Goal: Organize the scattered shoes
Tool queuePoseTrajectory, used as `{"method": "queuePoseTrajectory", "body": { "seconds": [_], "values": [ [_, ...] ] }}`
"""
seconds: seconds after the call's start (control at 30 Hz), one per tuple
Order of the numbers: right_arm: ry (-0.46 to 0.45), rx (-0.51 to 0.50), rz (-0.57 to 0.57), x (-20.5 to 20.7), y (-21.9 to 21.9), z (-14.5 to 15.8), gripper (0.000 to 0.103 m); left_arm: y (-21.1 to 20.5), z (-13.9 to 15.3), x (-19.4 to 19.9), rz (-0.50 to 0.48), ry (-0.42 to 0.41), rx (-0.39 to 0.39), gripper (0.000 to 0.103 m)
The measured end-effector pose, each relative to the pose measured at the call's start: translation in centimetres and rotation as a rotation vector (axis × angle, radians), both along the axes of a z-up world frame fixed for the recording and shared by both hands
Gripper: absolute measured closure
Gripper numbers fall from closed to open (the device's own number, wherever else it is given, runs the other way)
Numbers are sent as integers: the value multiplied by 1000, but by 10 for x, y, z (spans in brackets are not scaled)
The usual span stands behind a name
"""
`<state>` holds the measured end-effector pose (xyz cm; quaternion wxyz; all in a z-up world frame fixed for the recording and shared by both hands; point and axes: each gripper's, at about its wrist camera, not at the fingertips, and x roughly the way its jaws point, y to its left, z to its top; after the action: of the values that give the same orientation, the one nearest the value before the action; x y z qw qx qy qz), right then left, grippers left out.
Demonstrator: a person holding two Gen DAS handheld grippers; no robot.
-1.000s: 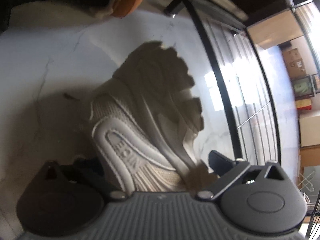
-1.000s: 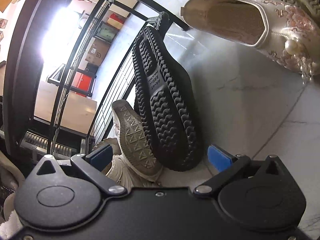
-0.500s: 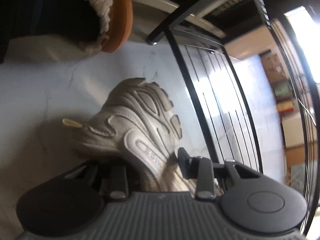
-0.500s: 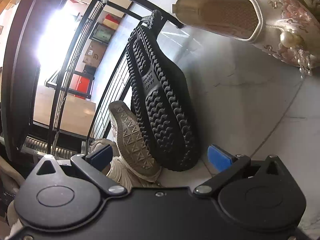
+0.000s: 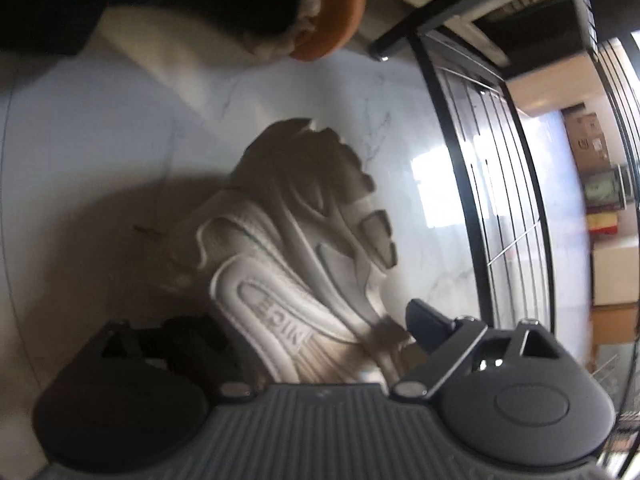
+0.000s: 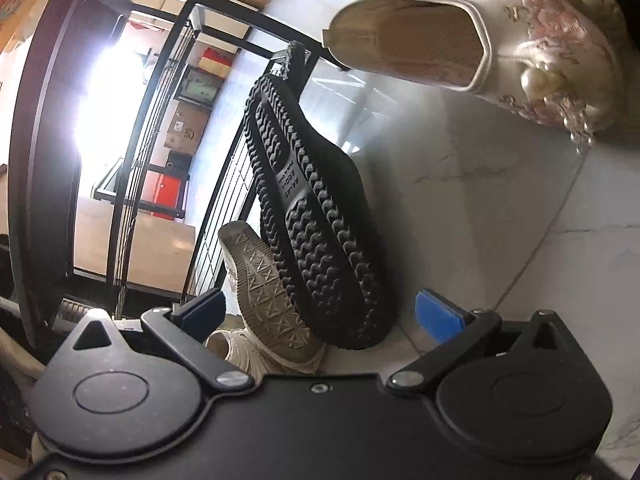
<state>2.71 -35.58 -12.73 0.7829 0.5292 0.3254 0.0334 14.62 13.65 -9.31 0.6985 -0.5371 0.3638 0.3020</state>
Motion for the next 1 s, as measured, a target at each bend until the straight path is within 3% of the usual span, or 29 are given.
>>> {"method": "queuePoseTrajectory", "body": {
  "seconds": [0.07,0.2,0.3,0.33,0.5,0.57,0.7,0.83,1.0],
  "values": [
    [1,-2,6,1,1,0,0,2,-5,8,16,21,-29,1],
    [9,12,5,3,1,-2,0,-3,-2,23,-36,91,4,4],
    [17,23,-2,5,-1,-4,0,-7,2,17,-33,28,47,18],
    [17,26,-2,5,-1,-4,0,-6,4,13,-18,10,50,33],
    [19,36,4,5,-1,-6,0,2,12,7,-10,-29,38,51],
    [19,35,3,6,-1,-6,0,5,21,6,-33,-59,55,64],
    [21,44,-6,5,-2,-6,0,9,28,-12,-51,-73,42,66],
    [22,47,-4,5,0,-7,0,26,15,-26,-18,-97,-7,64],
    [34,47,-12,4,-2,-8,0,17,28,-53,-41,-69,58,64]
  ]
}}
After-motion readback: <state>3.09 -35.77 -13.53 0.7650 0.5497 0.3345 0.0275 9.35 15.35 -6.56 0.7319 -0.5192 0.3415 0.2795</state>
